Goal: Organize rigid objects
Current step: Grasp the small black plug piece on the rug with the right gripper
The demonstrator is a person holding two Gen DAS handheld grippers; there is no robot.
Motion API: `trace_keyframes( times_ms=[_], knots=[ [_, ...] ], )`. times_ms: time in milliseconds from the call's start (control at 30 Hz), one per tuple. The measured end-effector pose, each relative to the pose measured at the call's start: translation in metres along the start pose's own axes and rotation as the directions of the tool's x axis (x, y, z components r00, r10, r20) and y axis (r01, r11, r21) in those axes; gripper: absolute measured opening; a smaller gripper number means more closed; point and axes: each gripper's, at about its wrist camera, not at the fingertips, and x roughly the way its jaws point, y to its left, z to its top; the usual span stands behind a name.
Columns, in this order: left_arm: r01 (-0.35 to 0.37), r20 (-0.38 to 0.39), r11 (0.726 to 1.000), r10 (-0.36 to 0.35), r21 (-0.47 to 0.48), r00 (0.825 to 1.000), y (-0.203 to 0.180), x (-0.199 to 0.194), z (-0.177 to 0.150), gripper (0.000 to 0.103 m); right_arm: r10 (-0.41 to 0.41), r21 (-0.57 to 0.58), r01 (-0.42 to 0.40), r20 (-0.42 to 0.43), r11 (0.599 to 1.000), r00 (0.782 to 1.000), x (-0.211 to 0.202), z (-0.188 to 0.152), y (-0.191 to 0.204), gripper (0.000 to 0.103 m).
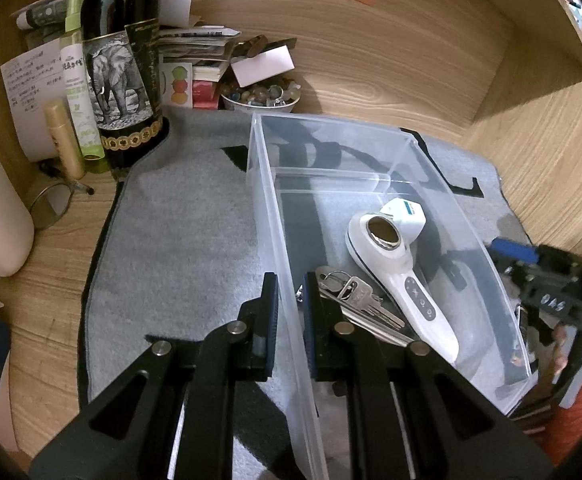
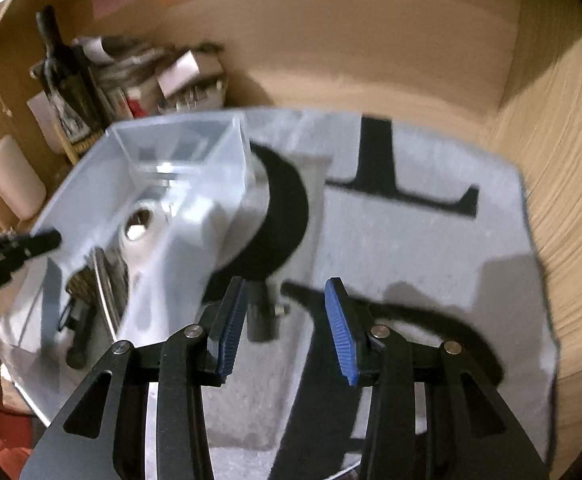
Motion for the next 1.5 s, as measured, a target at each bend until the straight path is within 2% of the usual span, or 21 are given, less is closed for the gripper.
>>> trace_keyframes(
  times_ms=[333,467,533,600,733,867,1133,1500],
  knots=[
    [-0.001,-0.001,1.0,0.001,0.001,1.0,0.0,0.0,0.0,0.011,0.026,-0.033,-0.029,-0.096,0.999,0.995,0.032,-0.01,0.004,0.037],
    [0.0,-0.001,1.0,0.0,0.0,1.0,0.0,0.0,0.0,0.011,0.011,-0.055,-0.017,-0.095,0.998,0.995,0.039,-0.011,0.009,0.037],
    [0.0,-0.001,1.0,0.0,0.0,1.0,0.001,0.0,0.001,0.011,0.004,-0.06,-0.01,-0.09,0.998,0.996,0.04,-0.011,0.01,0.034],
    [0.002,-0.001,1.0,-0.002,-0.001,1.0,0.0,-0.001,0.0,0.011,-0.003,-0.063,-0.002,-0.09,0.998,0.996,0.041,-0.01,0.01,0.024],
    [-0.001,-0.001,1.0,0.001,-0.001,1.0,0.0,0.0,0.001,0.011,0.007,-0.052,-0.011,-0.084,0.999,0.996,0.036,-0.011,0.009,0.024],
    [-0.001,-0.001,1.0,0.001,-0.001,1.0,0.0,0.0,0.001,0.011,0.003,-0.048,-0.006,-0.061,0.999,0.998,0.027,-0.009,0.01,0.024],
    [-0.001,-0.001,1.0,0.001,-0.001,1.0,0.0,0.0,0.0,0.011,-0.002,-0.055,0.005,0.048,0.998,0.999,-0.006,0.006,0.014,0.024],
    [0.001,-0.001,1.0,-0.001,-0.001,1.0,0.0,0.0,0.001,0.011,0.051,-0.118,-0.028,0.197,0.993,0.979,-0.049,0.029,0.043,0.024]
  ],
)
